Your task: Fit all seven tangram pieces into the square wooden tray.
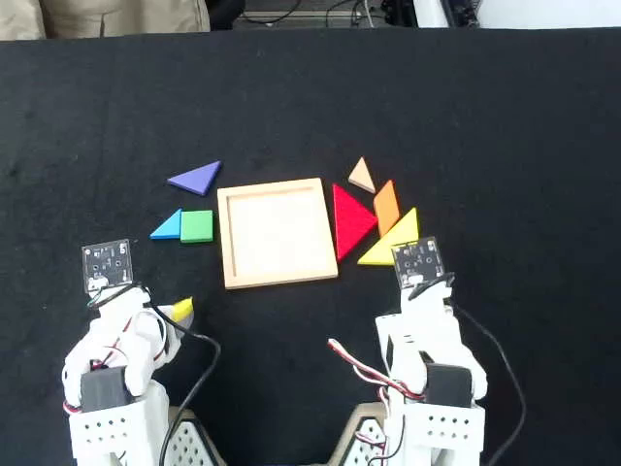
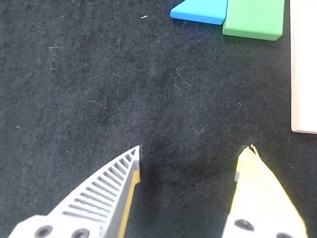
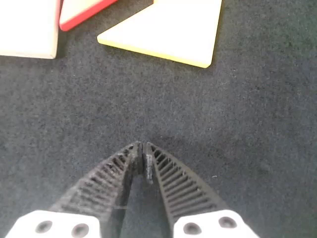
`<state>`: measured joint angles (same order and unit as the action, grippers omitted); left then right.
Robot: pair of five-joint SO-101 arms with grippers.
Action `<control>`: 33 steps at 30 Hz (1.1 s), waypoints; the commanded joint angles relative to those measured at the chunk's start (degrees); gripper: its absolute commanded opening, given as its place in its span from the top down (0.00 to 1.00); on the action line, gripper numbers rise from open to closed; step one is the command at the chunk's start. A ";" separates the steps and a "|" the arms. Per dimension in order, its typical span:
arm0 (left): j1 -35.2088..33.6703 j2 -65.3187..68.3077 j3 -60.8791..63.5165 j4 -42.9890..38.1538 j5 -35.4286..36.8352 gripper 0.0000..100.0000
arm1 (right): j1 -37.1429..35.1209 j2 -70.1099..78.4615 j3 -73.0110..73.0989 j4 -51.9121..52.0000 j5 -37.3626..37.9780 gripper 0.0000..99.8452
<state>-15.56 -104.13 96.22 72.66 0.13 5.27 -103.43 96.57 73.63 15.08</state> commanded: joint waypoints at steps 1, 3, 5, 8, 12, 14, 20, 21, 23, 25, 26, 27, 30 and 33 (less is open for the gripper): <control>-0.40 -0.09 1.19 0.35 0.62 0.70 | -0.18 -3.38 0.04 0.35 0.26 0.99; -0.40 -0.09 1.19 0.35 0.62 0.70 | -0.18 -3.38 0.04 0.35 0.26 0.99; -0.40 -0.09 1.19 0.35 0.62 0.70 | -0.18 -3.38 0.04 0.35 0.26 0.99; -0.40 -0.09 1.19 0.35 0.62 0.70 | -0.18 -3.38 0.04 0.35 0.26 0.99; -0.31 -0.09 1.19 0.35 0.62 0.70 | -0.18 -3.38 0.04 0.35 0.26 0.99; -0.31 -0.09 1.19 0.35 0.62 0.70 | -0.18 -3.38 0.04 0.35 0.26 0.99; -0.31 -0.09 1.19 0.35 0.62 0.70 | -0.18 -3.38 0.04 0.35 0.26 0.99; -0.31 -0.09 1.19 0.35 0.62 0.70 | -0.18 -3.38 0.04 0.35 0.26 0.99; -0.40 -0.09 1.19 0.35 0.62 0.70 | -0.18 -3.38 0.04 0.35 0.26 0.99; -0.40 -0.09 1.19 0.35 0.62 0.70 | -0.35 -3.38 0.04 0.35 0.26 0.99; -0.40 -0.09 1.19 0.35 0.62 0.70 | -0.44 -3.47 0.04 0.35 0.26 0.99; -0.40 -0.09 1.19 0.35 0.62 0.70 | -0.53 -3.56 0.04 0.35 0.18 0.99; -0.40 -0.09 1.19 0.35 0.62 0.70 | -1.76 -3.56 0.04 0.35 0.26 0.99; -0.31 -0.09 1.19 0.35 0.62 0.70 | -2.02 -3.56 0.04 0.44 0.26 0.99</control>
<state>-15.56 -104.13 96.22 72.66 0.13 4.48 -103.43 96.57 73.63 15.08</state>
